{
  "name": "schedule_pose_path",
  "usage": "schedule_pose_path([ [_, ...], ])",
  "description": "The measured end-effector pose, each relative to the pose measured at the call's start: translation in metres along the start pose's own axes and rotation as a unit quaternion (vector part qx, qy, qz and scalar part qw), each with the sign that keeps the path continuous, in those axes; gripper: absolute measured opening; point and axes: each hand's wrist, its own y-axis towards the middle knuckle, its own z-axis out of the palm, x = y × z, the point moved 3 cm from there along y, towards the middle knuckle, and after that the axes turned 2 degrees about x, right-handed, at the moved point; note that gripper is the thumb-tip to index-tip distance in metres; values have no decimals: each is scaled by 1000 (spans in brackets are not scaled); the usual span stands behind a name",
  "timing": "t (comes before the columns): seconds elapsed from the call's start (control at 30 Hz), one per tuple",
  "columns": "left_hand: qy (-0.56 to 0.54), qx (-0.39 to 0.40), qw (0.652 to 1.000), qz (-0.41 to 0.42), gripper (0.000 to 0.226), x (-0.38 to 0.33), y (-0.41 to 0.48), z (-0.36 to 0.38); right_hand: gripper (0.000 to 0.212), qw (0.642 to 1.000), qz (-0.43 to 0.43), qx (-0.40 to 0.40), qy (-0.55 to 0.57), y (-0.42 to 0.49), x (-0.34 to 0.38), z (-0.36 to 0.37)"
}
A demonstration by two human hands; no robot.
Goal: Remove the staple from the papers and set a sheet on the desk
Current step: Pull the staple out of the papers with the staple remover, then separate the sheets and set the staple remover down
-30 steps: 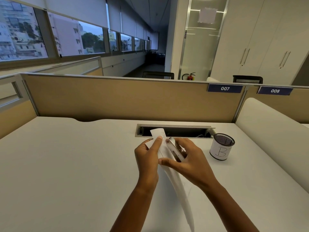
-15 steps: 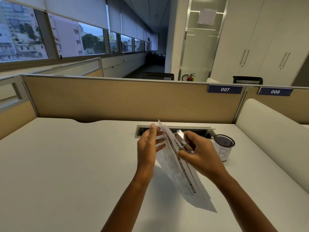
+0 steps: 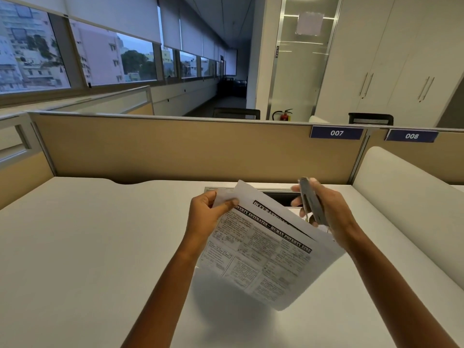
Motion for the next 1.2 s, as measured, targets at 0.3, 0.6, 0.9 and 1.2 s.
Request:
schedule_pose_path([
  [0.3,-14,-94,994,-50,7,26,-6,-14,20,970,158,-94,-161,3,-141,-3],
  [0.6,-89,-93,985,-112,10,37,-8,-10,28,825,167,-14,-539,-30,-203,28],
  [0.9,-123,-100,979,-125,13,37,-10,-3,29,805,139,7,-577,-28,-212,33],
  [1.2,-80,-116,986,-94,12,33,-14,8,18,922,-114,-312,-200,-16,-100,14],
])
